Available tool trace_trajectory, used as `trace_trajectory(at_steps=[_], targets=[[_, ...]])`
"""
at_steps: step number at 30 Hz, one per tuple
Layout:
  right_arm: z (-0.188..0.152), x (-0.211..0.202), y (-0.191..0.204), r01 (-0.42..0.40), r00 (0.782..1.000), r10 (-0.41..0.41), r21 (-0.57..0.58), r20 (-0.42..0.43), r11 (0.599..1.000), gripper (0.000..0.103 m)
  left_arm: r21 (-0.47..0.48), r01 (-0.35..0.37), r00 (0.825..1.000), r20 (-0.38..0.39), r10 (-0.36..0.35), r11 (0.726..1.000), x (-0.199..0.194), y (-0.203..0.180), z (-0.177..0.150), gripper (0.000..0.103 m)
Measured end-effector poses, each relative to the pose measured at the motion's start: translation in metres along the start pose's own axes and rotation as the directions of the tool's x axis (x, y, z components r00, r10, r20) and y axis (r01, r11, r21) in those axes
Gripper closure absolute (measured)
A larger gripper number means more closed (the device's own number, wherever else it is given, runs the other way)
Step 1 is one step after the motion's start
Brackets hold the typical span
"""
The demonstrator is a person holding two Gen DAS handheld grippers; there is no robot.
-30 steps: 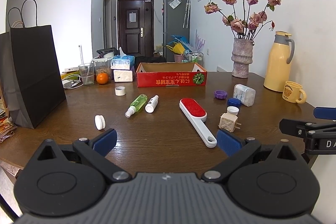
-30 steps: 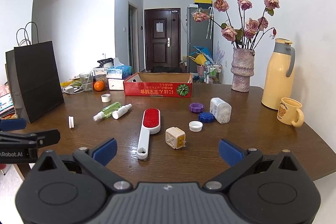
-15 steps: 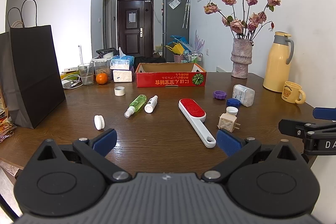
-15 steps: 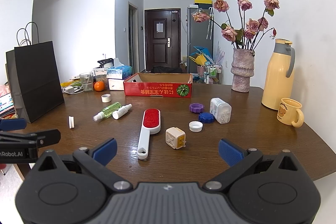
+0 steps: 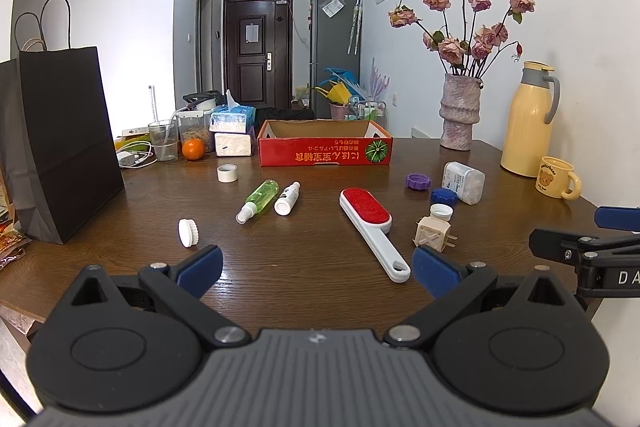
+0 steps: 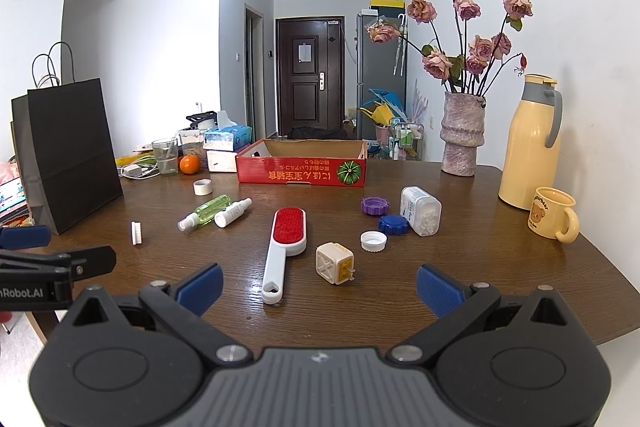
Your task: Organize rigid objects
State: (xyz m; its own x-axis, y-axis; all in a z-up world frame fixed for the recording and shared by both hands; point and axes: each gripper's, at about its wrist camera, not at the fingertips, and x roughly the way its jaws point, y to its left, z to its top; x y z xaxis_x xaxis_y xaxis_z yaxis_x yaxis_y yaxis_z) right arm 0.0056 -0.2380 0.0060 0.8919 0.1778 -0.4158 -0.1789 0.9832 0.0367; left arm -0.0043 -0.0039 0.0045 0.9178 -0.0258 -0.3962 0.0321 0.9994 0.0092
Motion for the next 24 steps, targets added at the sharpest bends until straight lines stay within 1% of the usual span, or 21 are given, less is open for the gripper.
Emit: trace_trajectory(at_steps=[10,19,24], targets=[[0.002,0.005,0.0,0.0,1.0,0.0,0.0,-0.008,1.0,0.0,-0.015,-0.003,1.0,-0.009,0.003,1.0,0.003,0.001,0.003,0.0],[0.002,0.017,-0.001,-0.002,1.0,0.002,0.0,-0.018,1.0,0.0,-0.038,-0.017,0.999,-0.028,0.016,0.999,0.019,0.012,0.002,0.0],[0.003,0.028,-0.001,0.001,1.0,-0.001,-0.003,-0.018,1.0,0.0,-0.058,-0.025,0.999,-0.045,0.023,0.998,0.035,0.021,0.004,0.0]])
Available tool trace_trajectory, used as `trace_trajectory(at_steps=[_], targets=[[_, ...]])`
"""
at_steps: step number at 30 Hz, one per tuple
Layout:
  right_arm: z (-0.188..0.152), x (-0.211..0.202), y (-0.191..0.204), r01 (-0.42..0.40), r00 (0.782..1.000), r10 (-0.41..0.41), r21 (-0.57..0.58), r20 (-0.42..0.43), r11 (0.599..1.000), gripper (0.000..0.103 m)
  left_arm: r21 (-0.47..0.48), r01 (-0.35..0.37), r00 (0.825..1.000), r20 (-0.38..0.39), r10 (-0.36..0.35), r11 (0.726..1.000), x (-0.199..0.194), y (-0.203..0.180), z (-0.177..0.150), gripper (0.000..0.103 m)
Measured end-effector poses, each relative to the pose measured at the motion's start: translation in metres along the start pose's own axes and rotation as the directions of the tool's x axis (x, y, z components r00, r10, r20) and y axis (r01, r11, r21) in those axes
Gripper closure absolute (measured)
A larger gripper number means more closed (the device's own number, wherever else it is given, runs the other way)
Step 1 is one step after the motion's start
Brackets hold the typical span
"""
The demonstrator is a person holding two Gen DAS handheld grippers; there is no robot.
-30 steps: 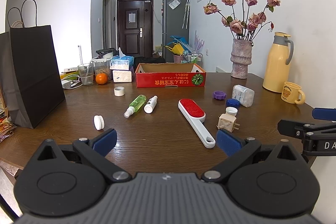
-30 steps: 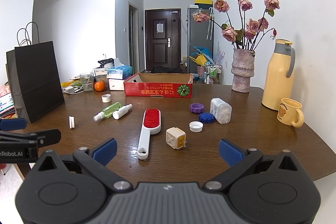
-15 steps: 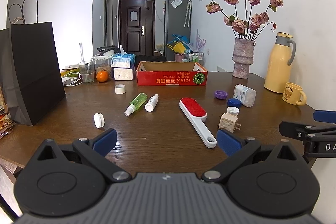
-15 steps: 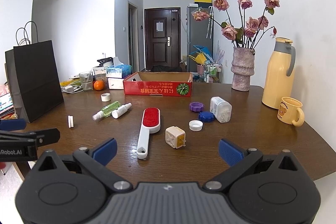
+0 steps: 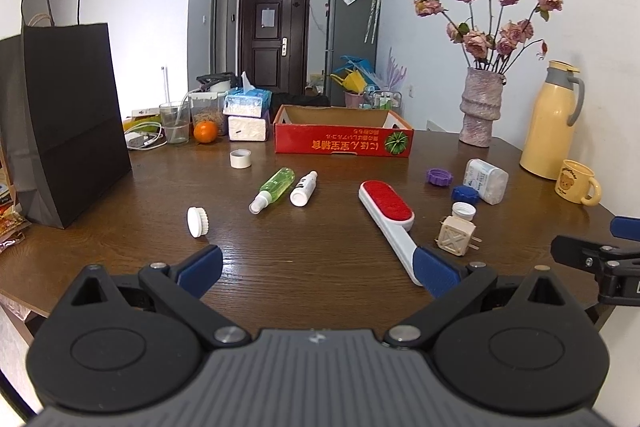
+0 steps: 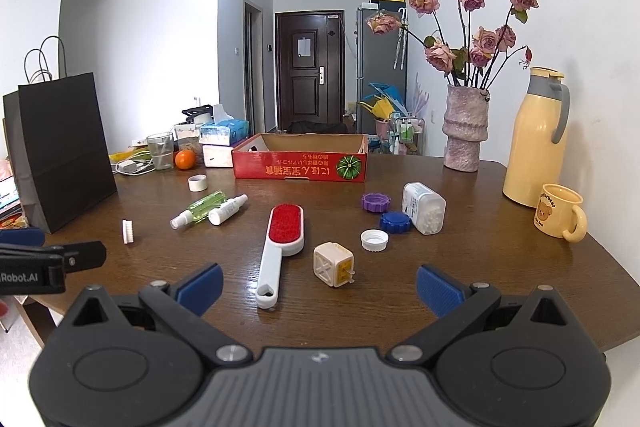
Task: Organize rigid objects
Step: 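Close the right tool on the cream plug adapter while the left tool nears the white cap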
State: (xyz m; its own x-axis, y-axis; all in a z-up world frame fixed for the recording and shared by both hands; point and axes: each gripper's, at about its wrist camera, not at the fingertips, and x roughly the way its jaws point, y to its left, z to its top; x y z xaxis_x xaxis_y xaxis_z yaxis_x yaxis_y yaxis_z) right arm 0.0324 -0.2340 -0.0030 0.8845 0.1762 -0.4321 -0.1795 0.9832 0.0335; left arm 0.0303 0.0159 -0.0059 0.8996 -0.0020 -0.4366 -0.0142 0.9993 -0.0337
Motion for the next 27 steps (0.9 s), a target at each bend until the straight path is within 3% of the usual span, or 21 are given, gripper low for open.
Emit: trace_trajectory(at_steps=[27], targets=[[0.011,0.103,-0.008,0.005,0.995,-0.005,-0.003,-0.1,1.0,0.003,-0.03,-0.081,0.993,-0.093,0.078,0.996,0.092,0.054,0.017,0.0]])
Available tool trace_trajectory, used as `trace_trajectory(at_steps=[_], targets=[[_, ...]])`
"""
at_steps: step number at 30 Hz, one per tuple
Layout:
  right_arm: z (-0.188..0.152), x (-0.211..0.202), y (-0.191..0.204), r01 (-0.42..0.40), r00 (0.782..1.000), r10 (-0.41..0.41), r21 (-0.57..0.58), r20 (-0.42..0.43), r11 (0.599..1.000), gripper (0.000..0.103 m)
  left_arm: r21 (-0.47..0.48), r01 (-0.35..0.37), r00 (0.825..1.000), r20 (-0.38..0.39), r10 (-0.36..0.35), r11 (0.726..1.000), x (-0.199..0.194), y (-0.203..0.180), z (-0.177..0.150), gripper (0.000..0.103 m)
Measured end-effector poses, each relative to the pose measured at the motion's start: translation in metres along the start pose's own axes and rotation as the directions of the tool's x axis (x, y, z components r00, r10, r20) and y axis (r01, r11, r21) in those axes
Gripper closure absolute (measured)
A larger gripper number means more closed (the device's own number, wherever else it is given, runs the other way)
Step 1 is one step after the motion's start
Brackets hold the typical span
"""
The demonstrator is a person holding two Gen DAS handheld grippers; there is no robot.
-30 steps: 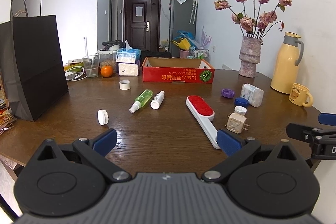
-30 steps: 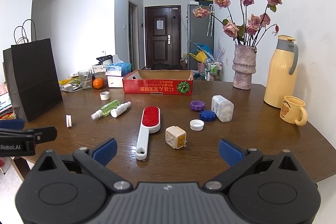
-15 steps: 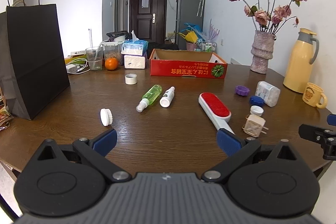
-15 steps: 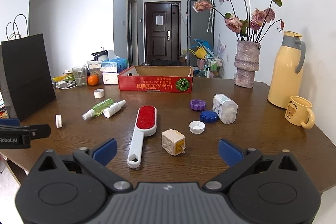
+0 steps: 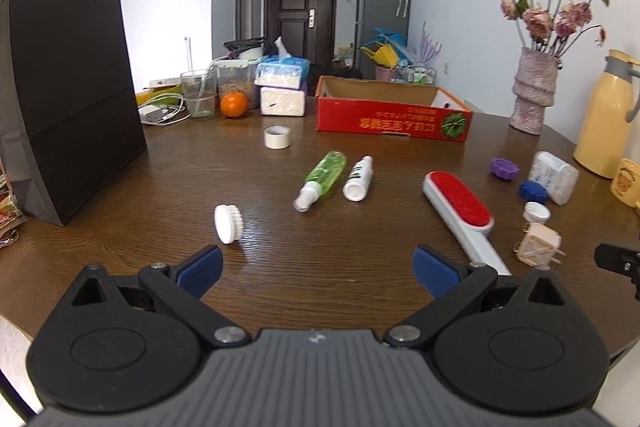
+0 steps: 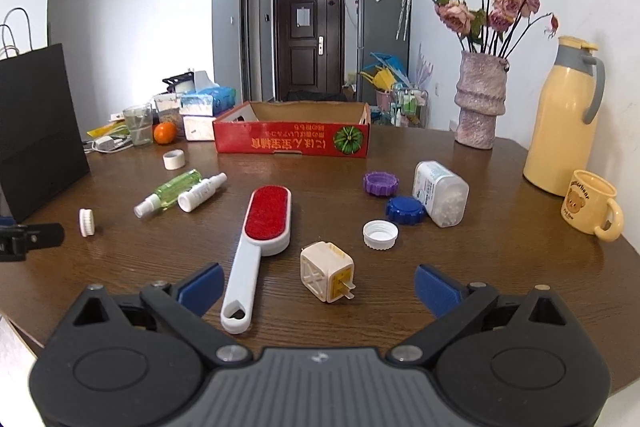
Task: Organize rigid objects
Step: 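Close the right tool on the cream plug adapter while the left tool nears the white cap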
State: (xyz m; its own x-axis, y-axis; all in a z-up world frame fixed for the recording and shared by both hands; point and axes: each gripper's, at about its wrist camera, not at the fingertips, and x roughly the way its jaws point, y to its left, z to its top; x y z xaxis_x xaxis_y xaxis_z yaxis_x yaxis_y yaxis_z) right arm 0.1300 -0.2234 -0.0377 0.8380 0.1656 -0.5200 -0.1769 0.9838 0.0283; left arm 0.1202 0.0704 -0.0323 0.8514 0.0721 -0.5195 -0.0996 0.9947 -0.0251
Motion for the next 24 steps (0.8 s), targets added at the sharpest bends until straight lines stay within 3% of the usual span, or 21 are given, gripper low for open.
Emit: trace_trajectory(at_steps=[8,17,24], targets=[[0.002,0.035,0.0,0.011,0.999,-0.011,-0.012,-0.037,1.0,0.008,-0.032,-0.045,0.999,-0.028,0.045,0.998,0.029,0.022,0.007,0.0],[0.003,0.081,-0.001,0.015,0.994,-0.018,-0.024,-0.108,1.0,0.031,-0.059,-0.086,0.994,-0.067,0.082,0.995,0.061,0.041,0.013,0.0],[0.003,0.113,-0.006,0.005,0.99,-0.009,-0.028,-0.143,1.0,0.035,-0.073,-0.107,0.991,-0.089,0.1,0.992,0.077,0.049,0.017,0.0]])
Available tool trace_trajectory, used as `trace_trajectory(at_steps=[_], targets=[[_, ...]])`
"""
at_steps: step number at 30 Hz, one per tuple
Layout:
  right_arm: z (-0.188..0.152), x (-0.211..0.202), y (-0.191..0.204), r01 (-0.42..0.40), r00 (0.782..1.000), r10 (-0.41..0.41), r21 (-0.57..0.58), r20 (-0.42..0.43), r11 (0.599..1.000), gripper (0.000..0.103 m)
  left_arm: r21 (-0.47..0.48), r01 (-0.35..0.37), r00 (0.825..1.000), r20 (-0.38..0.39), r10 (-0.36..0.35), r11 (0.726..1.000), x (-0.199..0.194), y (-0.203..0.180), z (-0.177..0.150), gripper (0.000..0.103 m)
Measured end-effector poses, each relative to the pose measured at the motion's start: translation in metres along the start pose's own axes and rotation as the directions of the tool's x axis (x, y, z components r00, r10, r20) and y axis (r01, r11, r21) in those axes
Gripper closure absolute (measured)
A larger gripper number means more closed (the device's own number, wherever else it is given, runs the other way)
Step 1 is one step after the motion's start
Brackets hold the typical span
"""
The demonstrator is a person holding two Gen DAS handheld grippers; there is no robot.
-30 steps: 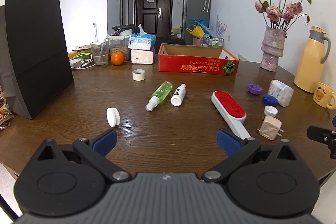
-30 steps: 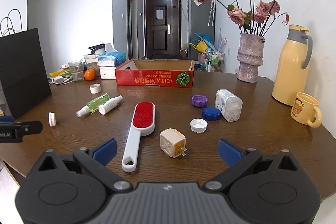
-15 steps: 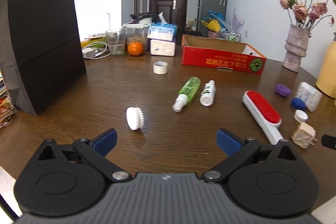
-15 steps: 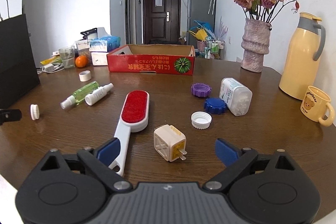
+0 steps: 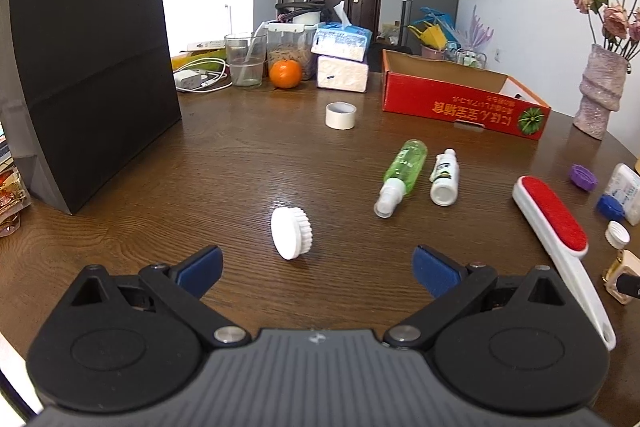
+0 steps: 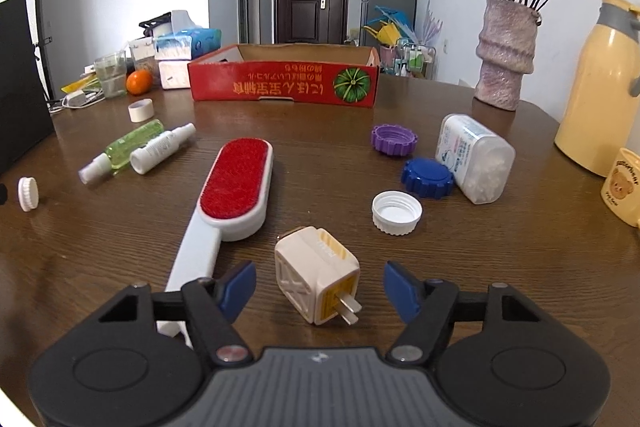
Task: Organize rigid objects
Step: 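Close the right tool on the cream plug adapter while the left tool nears the white cap, then close the left tool on the white round cap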
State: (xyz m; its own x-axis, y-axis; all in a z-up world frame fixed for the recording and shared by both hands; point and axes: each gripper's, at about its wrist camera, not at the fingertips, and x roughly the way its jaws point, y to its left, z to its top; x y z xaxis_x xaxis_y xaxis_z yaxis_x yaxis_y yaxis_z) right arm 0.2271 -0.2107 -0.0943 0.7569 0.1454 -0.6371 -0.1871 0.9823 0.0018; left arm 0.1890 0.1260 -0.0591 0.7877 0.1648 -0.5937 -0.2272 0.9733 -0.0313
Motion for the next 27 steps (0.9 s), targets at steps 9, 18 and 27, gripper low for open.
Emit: trace_trajectory(at_steps=[9,18,27], targets=[[0.002,0.025,-0.008,-0.064,0.998,0.065,0.039,-0.016,0.997,0.072,-0.02,-0.027,0.999,-0.017,0.027,0.999,0.018,0.005,0.006,0.0],[0.008,0.033,-0.013,-0.06,0.998,0.06,0.069,0.0,0.996,0.072,-0.04,-0.053,0.998,-0.032,0.052,0.998,0.039,0.011,0.014,0.0],[0.012,0.038,-0.016,-0.044,0.999,0.044,0.081,0.01,0.996,0.072,-0.06,-0.092,0.995,-0.044,0.089,0.994,0.059,0.012,0.018,0.01]])
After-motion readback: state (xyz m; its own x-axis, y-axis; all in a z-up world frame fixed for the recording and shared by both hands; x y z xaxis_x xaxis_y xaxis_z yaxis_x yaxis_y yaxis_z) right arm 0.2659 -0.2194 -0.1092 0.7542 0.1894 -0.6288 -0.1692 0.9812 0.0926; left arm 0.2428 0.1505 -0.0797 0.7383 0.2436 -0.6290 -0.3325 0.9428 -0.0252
